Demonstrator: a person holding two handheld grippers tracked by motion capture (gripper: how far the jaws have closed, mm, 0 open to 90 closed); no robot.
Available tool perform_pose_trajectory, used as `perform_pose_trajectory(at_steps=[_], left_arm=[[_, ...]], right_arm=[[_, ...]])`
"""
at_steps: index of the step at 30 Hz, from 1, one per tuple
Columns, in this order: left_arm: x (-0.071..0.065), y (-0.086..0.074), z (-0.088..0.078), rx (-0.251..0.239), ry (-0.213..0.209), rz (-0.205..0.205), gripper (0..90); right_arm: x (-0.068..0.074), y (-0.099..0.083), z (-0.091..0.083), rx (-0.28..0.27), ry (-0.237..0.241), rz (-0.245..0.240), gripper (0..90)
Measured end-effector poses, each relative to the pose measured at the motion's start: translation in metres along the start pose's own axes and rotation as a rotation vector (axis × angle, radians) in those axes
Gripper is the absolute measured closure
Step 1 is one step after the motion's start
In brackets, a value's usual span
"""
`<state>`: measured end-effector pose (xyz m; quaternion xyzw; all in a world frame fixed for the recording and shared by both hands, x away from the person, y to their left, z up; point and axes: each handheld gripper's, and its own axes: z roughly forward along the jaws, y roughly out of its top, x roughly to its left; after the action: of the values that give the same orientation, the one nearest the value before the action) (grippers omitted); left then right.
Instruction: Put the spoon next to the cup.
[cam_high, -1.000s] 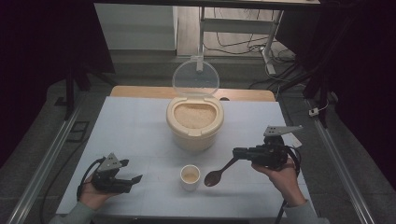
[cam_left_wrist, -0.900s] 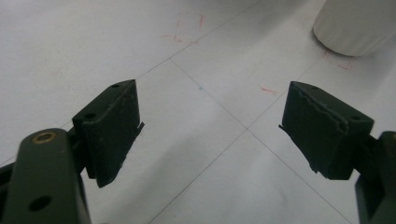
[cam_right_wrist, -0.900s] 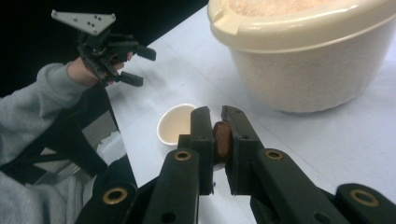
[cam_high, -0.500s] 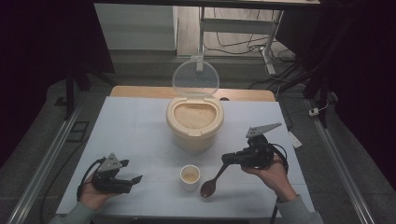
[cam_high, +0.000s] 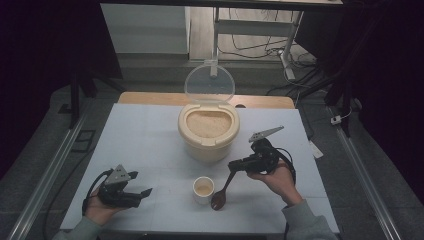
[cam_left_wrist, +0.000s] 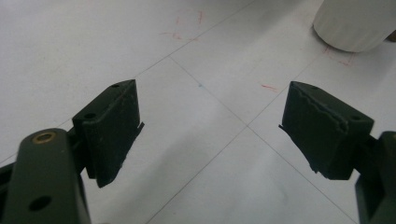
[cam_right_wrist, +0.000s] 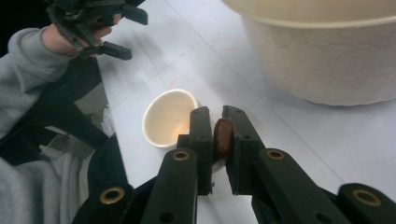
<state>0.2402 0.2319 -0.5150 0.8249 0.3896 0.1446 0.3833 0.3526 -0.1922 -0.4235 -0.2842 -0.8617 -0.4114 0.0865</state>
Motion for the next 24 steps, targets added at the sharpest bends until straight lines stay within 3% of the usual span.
perform_pose_trajectory(at_steps=[6,15,24], left_arm=[[-0.001,0.000,0.001,0.004,-0.002,0.005,19.3],[-0.001,0.000,0.002,0.009,-0.003,0.007,19.3],[-0.001,0.000,0.003,0.011,-0.003,0.009,19.3]], right_arm=[[-0.011,-0.001,0.005,-0.007,-0.030,0.036,78.6],[-0.034,-0.014,0.023,-0.004,-0.199,0.048,64.1],[-0.049,-0.024,0.045,0.024,-0.271,0.055,55.2]])
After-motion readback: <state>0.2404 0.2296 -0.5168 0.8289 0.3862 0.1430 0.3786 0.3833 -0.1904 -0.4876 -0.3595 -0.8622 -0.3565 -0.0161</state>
